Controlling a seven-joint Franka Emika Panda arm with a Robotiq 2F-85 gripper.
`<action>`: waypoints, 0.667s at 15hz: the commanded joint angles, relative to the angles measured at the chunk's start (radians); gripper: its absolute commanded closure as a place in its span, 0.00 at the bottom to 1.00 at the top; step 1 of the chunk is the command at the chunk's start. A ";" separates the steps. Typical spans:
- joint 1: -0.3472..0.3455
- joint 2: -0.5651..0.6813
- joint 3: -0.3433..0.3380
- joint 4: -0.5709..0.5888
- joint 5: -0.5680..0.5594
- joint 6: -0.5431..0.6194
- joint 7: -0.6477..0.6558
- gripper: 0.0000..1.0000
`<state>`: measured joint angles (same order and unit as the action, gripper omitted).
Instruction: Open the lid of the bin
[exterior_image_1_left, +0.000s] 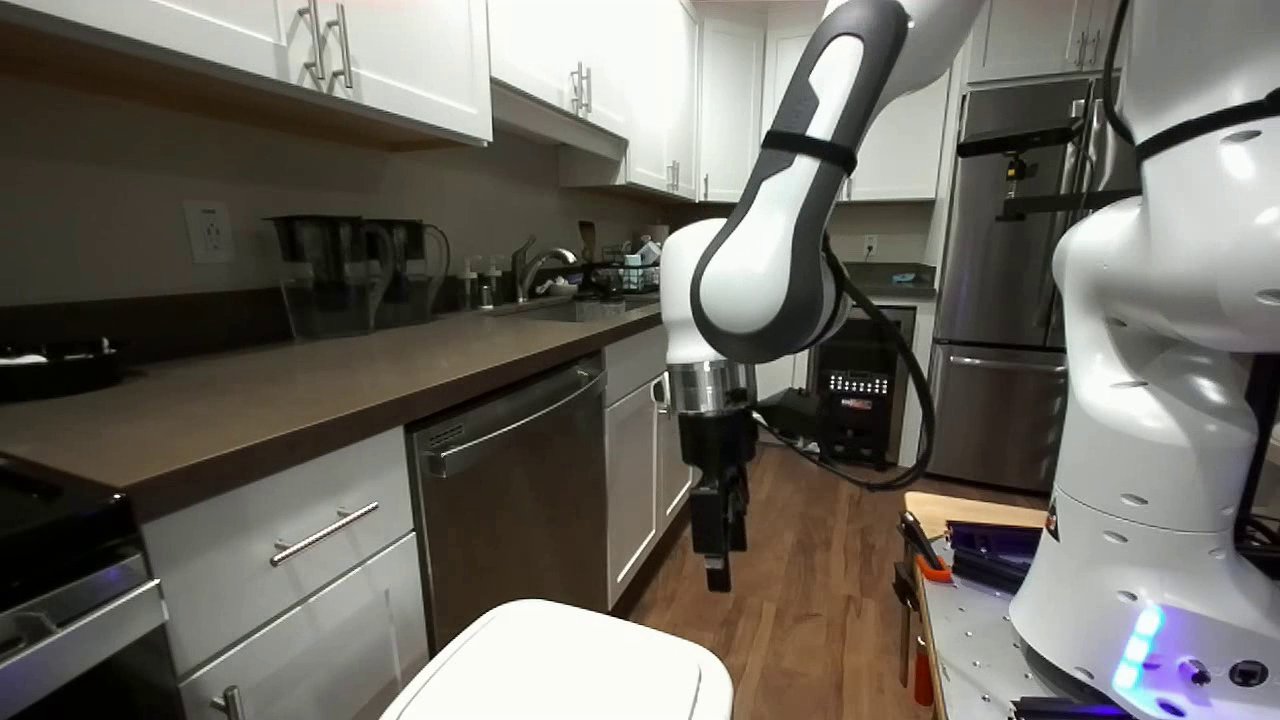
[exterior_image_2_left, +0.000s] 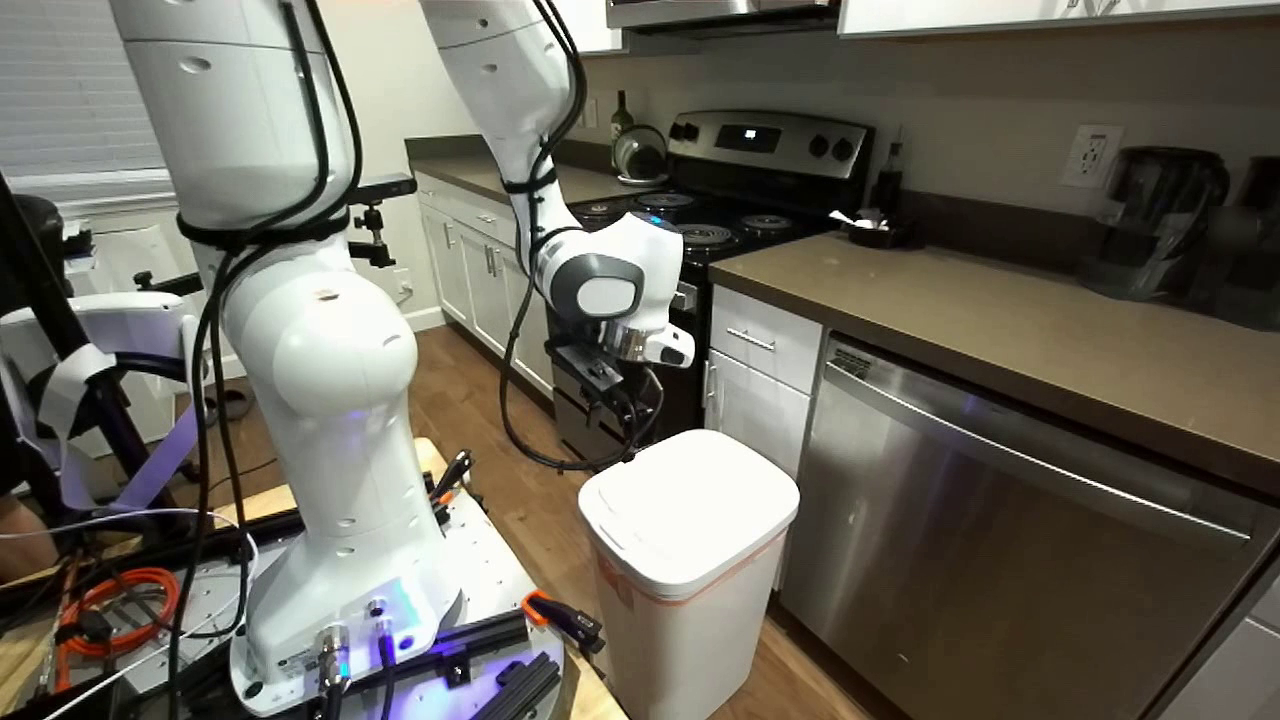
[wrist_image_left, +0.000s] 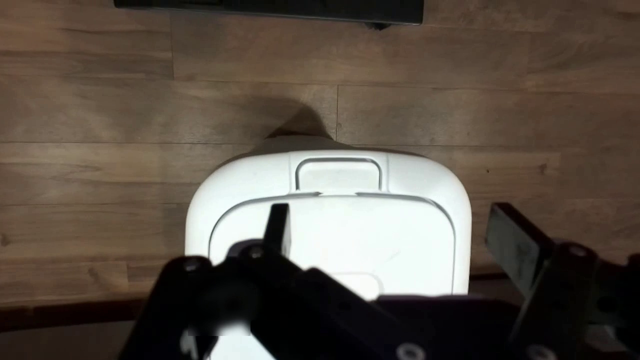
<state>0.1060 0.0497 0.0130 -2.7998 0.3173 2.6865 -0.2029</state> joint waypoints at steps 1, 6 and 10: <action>-0.024 0.120 0.074 0.013 0.096 0.099 -0.095 0.05; -0.092 0.248 0.196 0.036 0.104 0.216 -0.123 0.32; -0.178 0.343 0.278 0.043 0.047 0.319 -0.113 0.36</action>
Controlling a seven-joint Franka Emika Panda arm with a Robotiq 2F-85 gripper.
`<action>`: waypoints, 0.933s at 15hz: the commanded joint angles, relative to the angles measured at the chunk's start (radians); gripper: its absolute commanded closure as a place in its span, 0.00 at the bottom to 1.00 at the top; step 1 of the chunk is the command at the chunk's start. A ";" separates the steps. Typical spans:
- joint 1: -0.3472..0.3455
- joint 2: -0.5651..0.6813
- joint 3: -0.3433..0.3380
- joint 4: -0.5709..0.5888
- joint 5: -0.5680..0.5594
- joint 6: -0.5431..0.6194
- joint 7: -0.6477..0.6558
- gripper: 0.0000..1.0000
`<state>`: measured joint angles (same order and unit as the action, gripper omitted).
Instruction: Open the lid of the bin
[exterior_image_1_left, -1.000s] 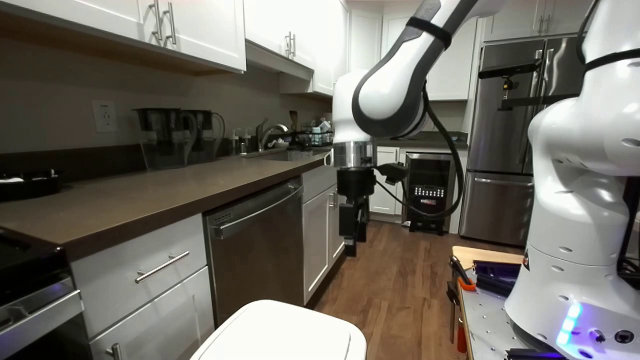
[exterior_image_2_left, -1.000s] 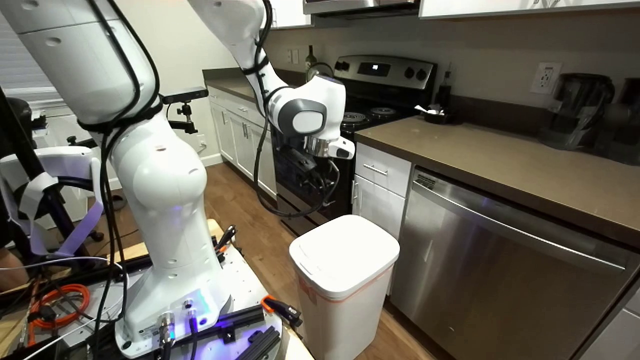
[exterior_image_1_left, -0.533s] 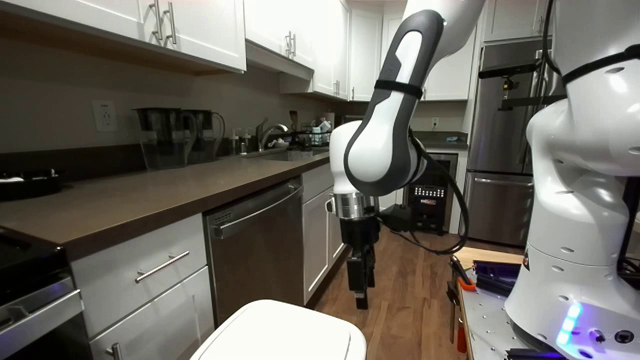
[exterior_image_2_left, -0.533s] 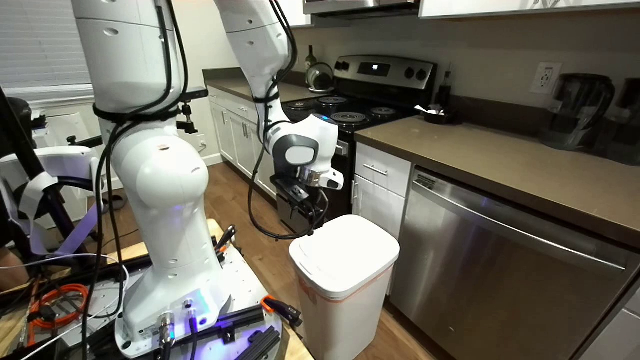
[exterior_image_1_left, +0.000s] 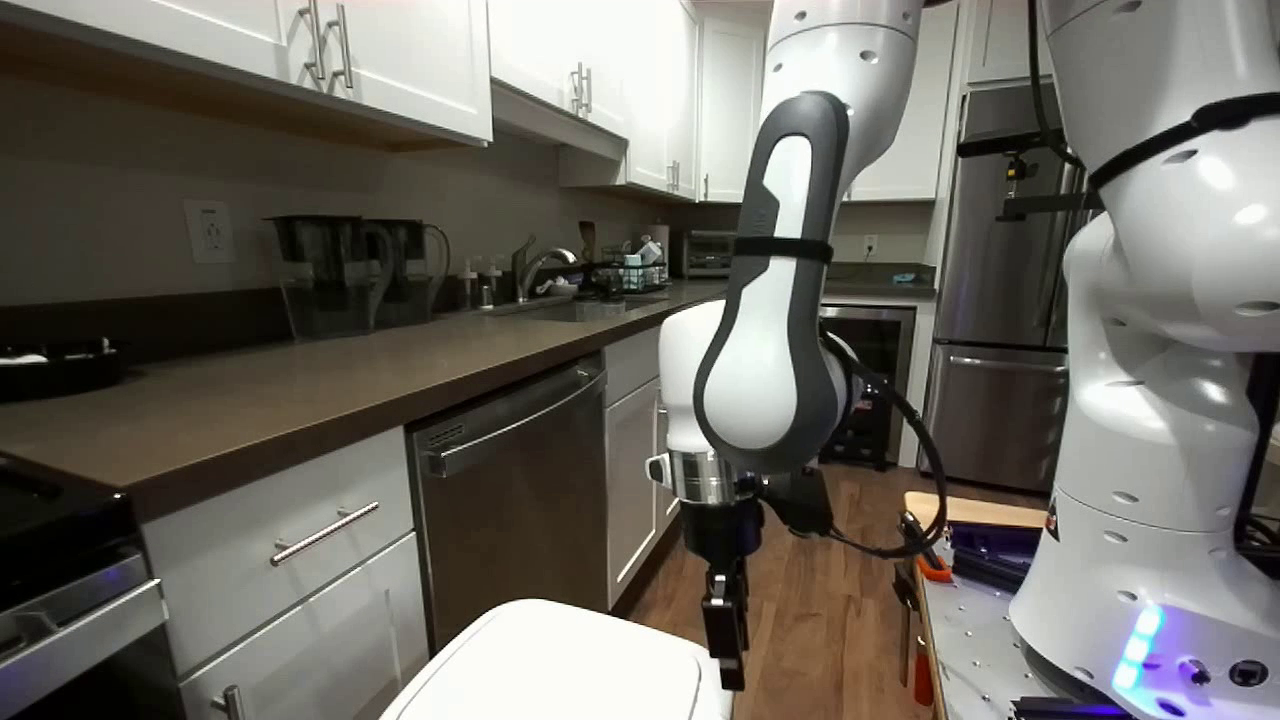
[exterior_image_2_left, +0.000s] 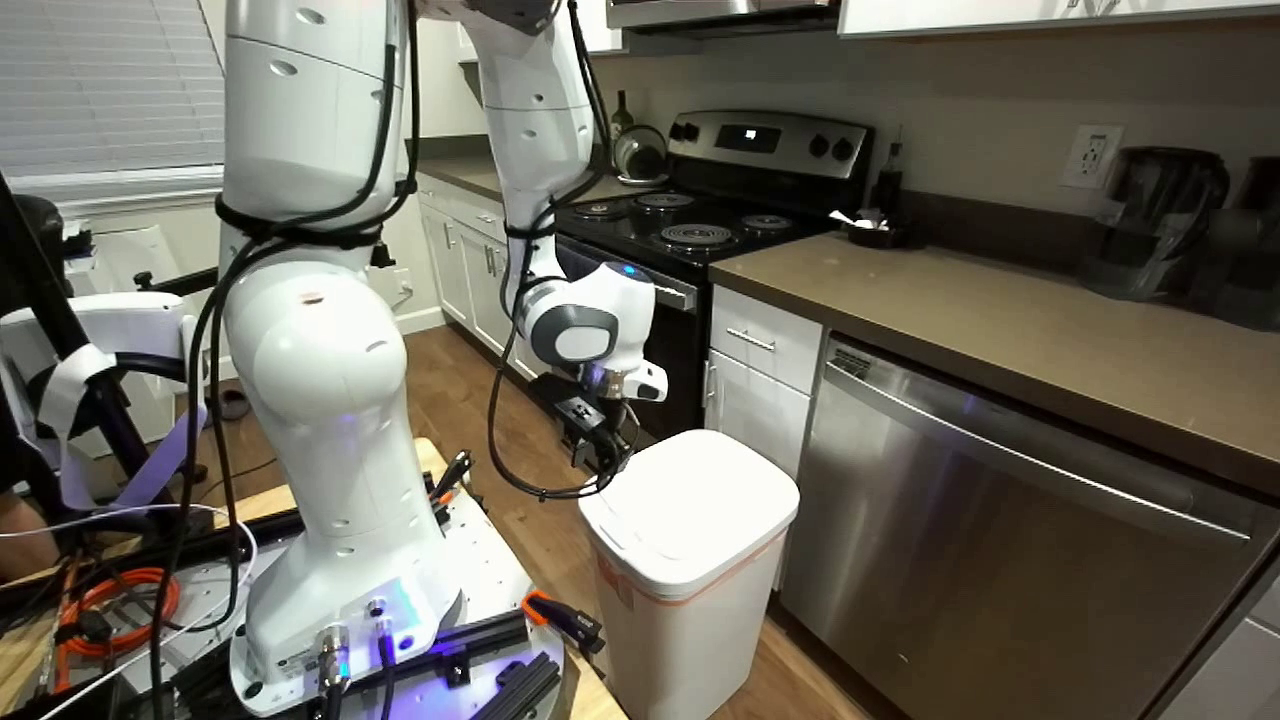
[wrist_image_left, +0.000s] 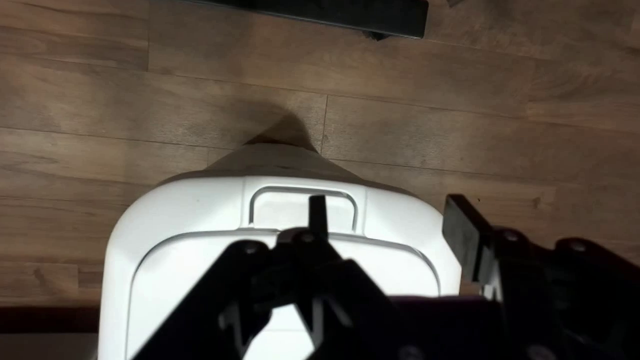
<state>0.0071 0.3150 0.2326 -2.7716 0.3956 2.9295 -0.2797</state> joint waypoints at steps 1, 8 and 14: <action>-0.103 0.108 0.073 0.018 -0.055 0.108 -0.034 0.37; -0.189 0.322 0.039 0.093 -0.324 0.269 0.013 0.56; -0.162 0.475 -0.024 0.202 -0.455 0.323 0.041 0.91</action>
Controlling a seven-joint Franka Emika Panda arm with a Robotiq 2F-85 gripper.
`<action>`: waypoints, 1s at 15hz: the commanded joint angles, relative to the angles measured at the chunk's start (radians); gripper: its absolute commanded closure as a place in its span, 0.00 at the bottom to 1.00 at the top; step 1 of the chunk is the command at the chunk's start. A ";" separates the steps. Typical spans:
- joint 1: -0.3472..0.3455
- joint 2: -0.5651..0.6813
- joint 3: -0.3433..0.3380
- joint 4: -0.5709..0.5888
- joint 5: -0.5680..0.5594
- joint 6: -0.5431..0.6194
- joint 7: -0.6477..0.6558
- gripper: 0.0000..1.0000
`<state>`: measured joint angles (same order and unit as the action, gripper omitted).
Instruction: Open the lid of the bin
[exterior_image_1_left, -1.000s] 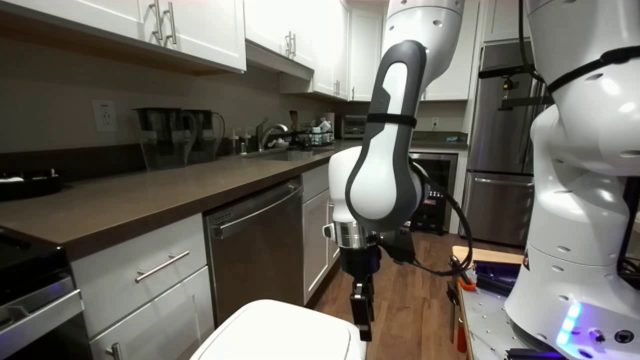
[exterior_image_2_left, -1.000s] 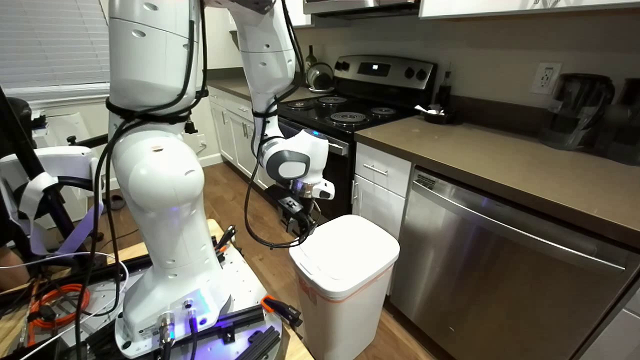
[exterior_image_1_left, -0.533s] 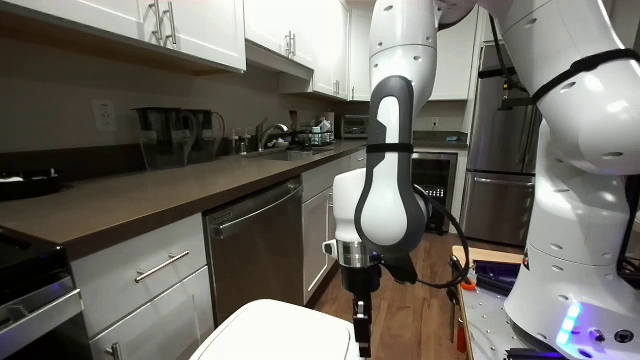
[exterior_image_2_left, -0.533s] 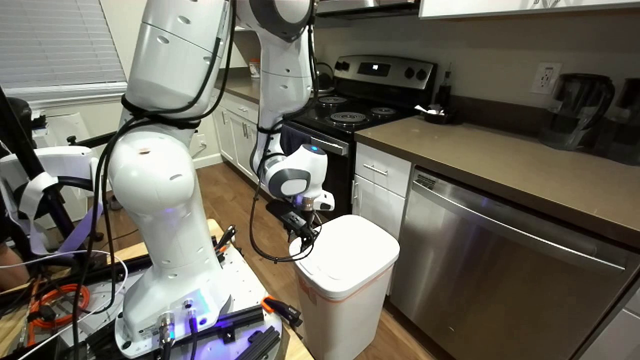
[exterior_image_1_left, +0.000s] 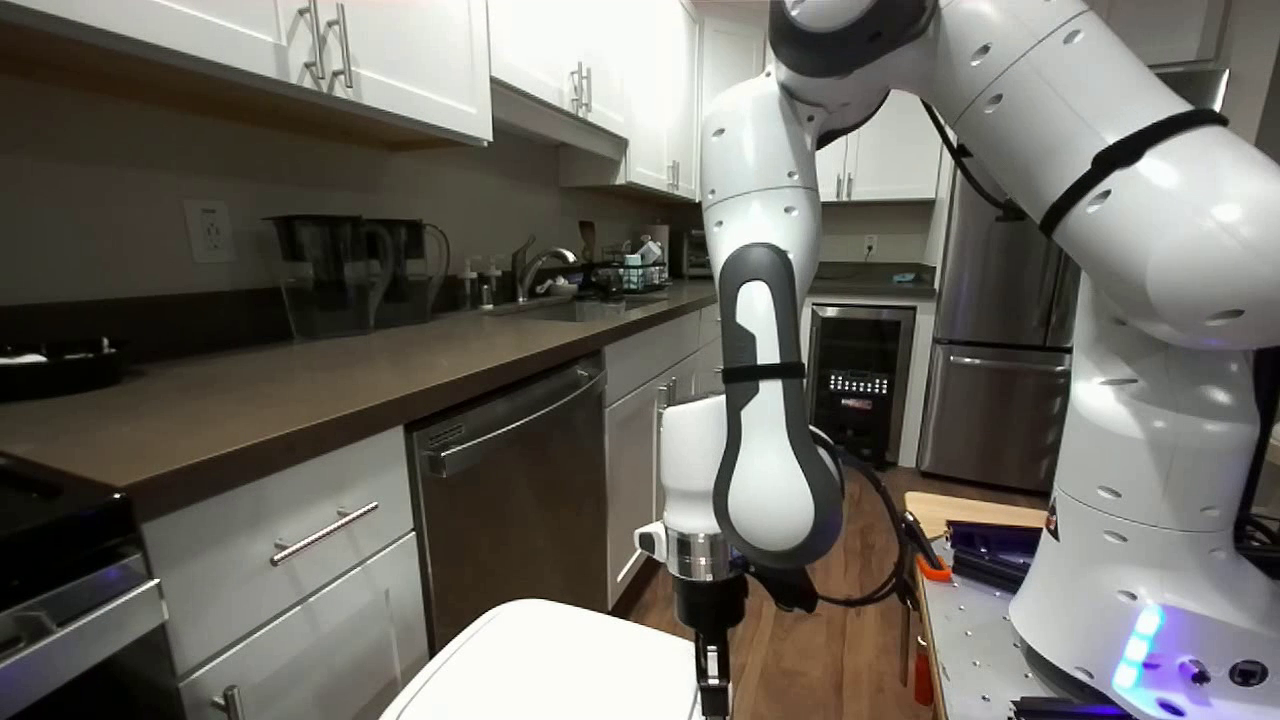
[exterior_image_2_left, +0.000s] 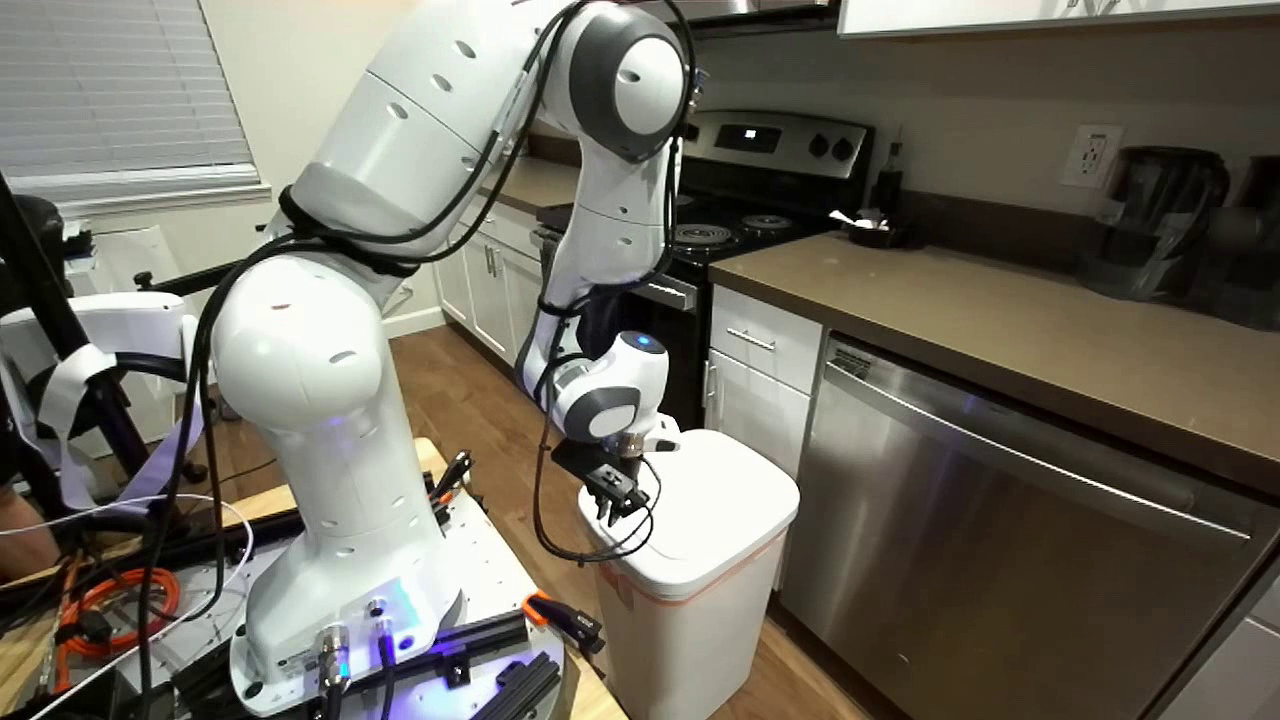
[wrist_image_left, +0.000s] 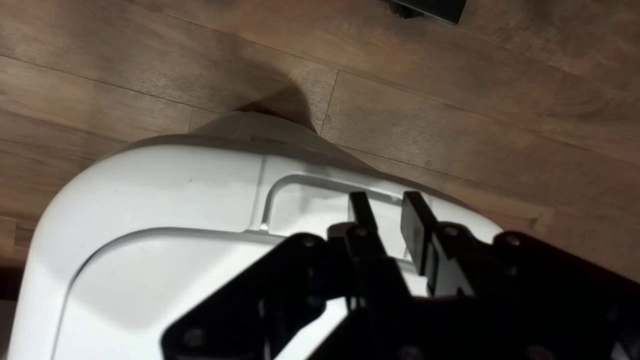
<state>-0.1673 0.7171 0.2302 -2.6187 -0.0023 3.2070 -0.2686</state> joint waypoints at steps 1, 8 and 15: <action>0.023 0.090 -0.032 0.065 -0.068 0.051 0.031 0.95; 0.050 0.139 -0.054 0.112 -0.107 0.027 0.038 0.93; -0.023 -0.122 0.037 0.079 -0.026 -0.427 0.076 0.94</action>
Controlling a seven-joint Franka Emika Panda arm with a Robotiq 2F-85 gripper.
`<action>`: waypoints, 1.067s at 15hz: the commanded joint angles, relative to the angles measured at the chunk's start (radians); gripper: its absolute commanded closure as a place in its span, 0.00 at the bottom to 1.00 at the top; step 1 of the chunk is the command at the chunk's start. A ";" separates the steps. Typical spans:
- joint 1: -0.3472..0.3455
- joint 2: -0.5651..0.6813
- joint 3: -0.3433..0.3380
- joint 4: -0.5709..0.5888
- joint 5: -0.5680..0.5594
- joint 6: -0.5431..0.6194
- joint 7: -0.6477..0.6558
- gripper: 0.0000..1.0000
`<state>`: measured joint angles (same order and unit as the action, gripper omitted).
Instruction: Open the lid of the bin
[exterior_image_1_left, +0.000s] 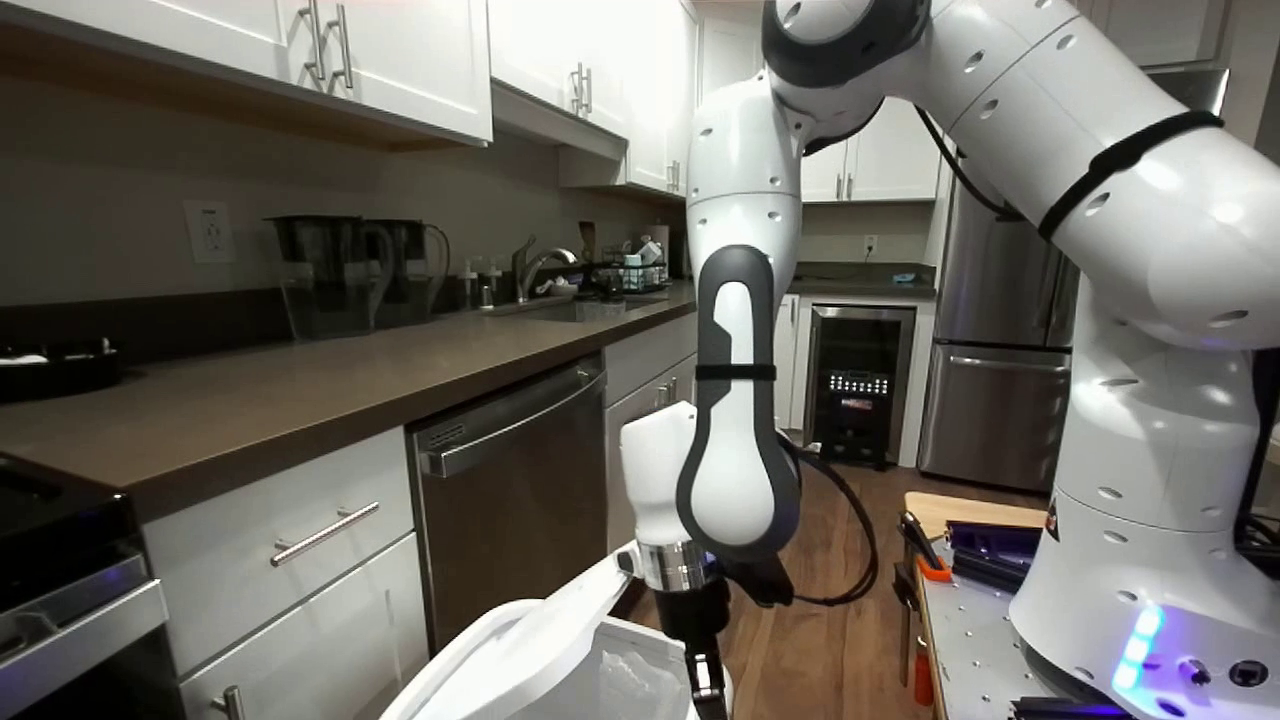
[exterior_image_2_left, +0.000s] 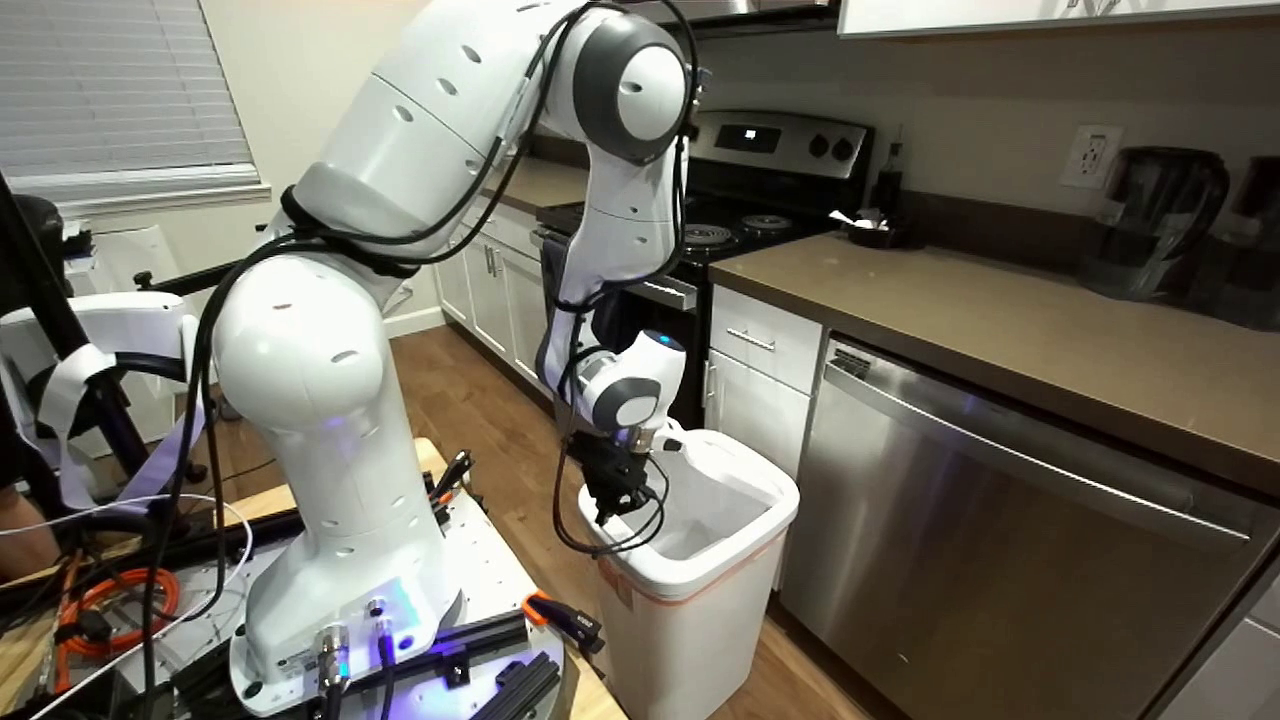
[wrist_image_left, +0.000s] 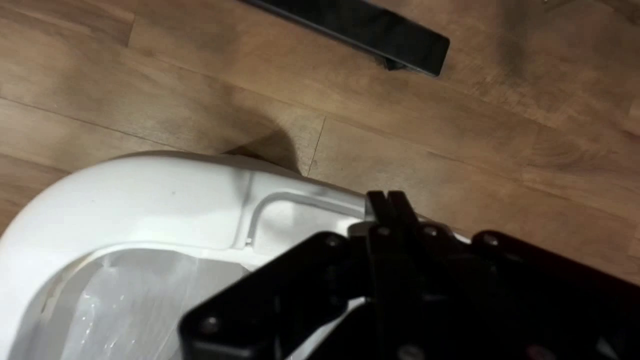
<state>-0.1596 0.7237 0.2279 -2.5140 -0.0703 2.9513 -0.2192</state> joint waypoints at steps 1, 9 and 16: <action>-0.032 -0.163 0.047 -0.023 0.061 -0.230 0.023 0.94; 0.037 -0.425 0.025 0.000 0.244 -0.610 -0.004 0.94; 0.113 -0.597 -0.050 0.009 0.318 -0.850 0.011 0.94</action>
